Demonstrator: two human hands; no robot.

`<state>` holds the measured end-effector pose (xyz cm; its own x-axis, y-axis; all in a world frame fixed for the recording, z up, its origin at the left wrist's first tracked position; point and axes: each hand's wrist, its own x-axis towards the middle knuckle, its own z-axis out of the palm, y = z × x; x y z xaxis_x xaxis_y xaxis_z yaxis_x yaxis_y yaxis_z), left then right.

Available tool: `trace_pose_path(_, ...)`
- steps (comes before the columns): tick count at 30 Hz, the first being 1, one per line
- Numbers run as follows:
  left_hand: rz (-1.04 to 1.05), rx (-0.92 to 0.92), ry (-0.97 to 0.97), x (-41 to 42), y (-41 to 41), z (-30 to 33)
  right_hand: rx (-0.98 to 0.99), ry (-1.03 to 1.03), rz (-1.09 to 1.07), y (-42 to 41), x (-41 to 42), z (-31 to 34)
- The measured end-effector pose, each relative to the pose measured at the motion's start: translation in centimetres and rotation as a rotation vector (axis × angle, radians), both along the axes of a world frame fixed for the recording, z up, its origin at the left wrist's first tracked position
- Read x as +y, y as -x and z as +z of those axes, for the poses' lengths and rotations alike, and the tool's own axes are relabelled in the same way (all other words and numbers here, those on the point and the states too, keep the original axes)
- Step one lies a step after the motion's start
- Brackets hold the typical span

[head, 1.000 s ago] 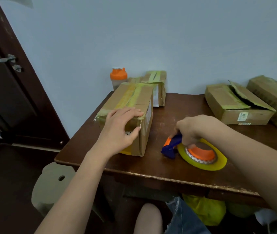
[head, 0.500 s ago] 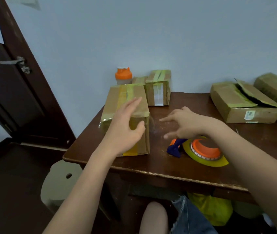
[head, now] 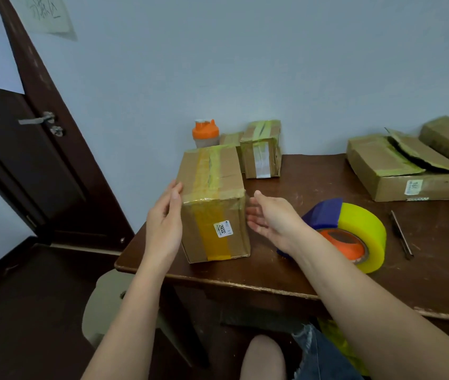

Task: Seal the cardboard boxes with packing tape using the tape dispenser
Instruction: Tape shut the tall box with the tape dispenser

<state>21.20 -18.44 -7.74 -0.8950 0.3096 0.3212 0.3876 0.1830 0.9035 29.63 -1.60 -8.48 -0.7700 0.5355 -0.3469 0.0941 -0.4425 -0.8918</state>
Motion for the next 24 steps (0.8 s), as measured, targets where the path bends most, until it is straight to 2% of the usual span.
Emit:
trace_pose_path(2, 0.003, 0.016, 0.002, 0.1, 0.1, -0.2, 0.073, 0.057, -0.039, 0.2, -0.1, -0.1)
trace_pose_path(8, 0.014, 0.042, -0.01, 0.1, 0.5, -0.8, 0.202, -0.035, -0.134, 0.0, -0.2, 0.0)
trace_pose_path(11, 0.03, 0.041, -0.035, 0.4, 0.4, -0.9, 0.157, -0.246, -0.231, 0.2, -0.3, -0.3)
trace_pose_path(21, 0.042, 0.025, -0.031, 0.5, 0.1, -1.2, 0.062, -0.722, -0.266, 1.1, -2.3, -1.7)
trace_pose_path(24, 0.04, -0.015, -0.071, 0.5, -0.5, -1.4, -0.022, -0.612, -0.195, 1.3, -2.4, -2.3)
